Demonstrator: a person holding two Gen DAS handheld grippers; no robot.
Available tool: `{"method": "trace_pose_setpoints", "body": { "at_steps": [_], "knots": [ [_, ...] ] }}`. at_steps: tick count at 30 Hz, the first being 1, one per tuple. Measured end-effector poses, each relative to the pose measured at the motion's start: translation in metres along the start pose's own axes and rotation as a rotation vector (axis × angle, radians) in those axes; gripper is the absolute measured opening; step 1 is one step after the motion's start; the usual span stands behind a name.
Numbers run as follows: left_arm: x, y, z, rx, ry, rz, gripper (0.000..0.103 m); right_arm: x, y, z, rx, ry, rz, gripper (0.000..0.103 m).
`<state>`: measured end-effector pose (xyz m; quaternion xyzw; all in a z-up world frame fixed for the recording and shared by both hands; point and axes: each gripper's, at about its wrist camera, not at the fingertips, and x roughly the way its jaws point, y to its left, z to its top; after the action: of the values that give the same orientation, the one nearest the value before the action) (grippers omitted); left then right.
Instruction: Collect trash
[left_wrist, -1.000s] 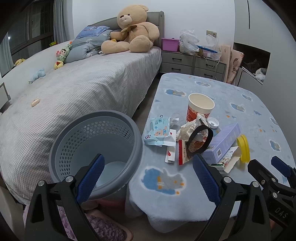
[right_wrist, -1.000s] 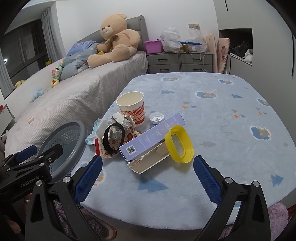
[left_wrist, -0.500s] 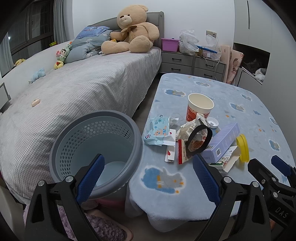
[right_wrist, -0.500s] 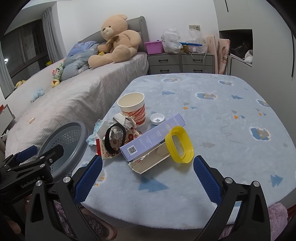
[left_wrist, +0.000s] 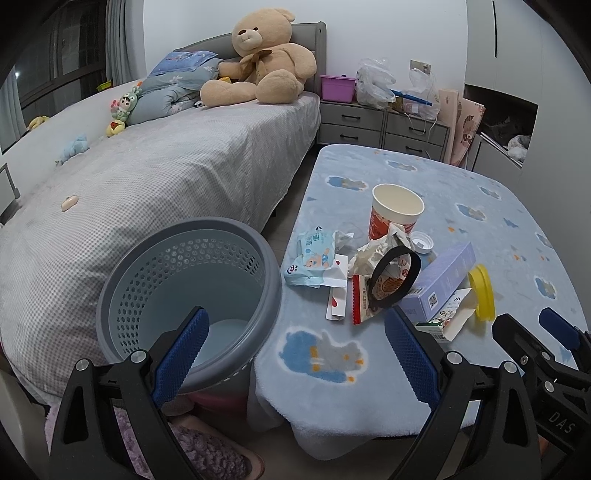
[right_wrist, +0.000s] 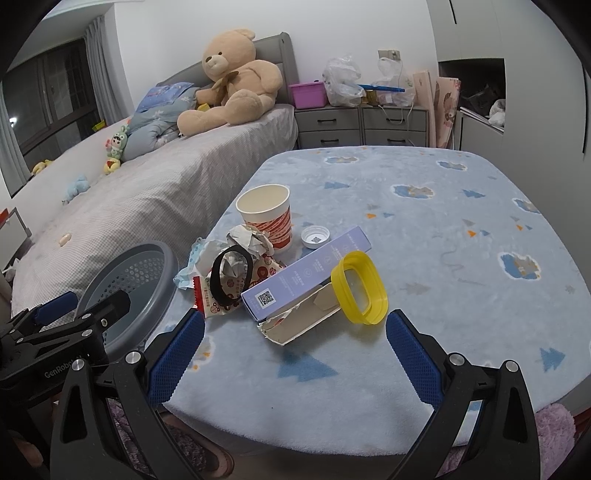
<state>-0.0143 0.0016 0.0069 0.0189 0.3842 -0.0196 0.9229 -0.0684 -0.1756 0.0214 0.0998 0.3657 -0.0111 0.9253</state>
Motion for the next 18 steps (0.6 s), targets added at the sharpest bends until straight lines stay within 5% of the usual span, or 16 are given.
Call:
{"method": "trace_pose_setpoints", "body": {
  "at_steps": [18],
  "knots": [
    [0.0082,-0.0056,-0.0066,0.028,0.021,-0.007,0.092,0.0039,-0.0033,-0.0019,0.014,0.031,0.023,0.097]
  ]
}}
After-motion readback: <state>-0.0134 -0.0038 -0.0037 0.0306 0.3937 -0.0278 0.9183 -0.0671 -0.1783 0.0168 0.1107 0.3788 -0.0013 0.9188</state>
